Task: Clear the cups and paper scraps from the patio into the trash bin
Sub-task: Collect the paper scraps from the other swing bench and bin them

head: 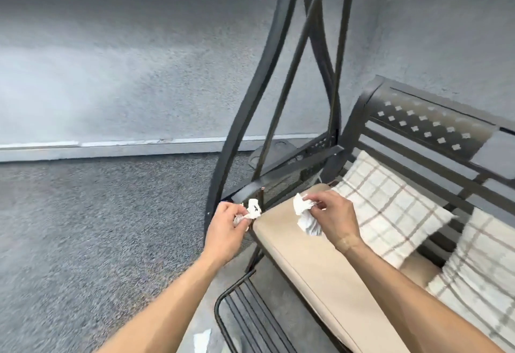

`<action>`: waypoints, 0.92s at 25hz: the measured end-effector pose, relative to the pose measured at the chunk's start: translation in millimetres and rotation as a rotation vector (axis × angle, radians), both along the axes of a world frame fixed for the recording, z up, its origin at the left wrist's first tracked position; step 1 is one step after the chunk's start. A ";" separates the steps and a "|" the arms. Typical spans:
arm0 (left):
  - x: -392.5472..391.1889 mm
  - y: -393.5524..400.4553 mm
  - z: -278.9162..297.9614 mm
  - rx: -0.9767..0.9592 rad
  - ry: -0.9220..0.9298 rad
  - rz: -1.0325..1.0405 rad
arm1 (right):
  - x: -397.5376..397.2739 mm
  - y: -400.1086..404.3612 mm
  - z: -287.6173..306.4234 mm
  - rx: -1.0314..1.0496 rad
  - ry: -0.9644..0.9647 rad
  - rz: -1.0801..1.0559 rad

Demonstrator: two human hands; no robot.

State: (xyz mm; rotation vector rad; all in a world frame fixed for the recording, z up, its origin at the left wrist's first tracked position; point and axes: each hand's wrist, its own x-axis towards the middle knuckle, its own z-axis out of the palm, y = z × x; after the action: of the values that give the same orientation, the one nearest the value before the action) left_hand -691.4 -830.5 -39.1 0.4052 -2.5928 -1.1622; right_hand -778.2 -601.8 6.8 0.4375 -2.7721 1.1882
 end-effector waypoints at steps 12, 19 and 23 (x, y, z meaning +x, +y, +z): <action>287.8 -128.7 13.7 0.041 0.031 0.712 | 161.6 -231.8 9.2 0.059 0.013 0.684; 512.9 -173.2 16.3 0.018 0.054 1.059 | 357.2 -353.5 14.3 0.063 0.014 1.027; 650.8 -181.0 11.3 0.013 0.055 1.210 | 490.1 -399.5 8.9 0.065 0.001 1.216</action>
State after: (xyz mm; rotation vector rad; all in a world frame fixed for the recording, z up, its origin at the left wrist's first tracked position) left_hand -40.5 -1011.4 -27.8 1.5826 -1.6749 -0.6743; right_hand -288.1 -1001.3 15.7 2.2863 -2.4203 1.1416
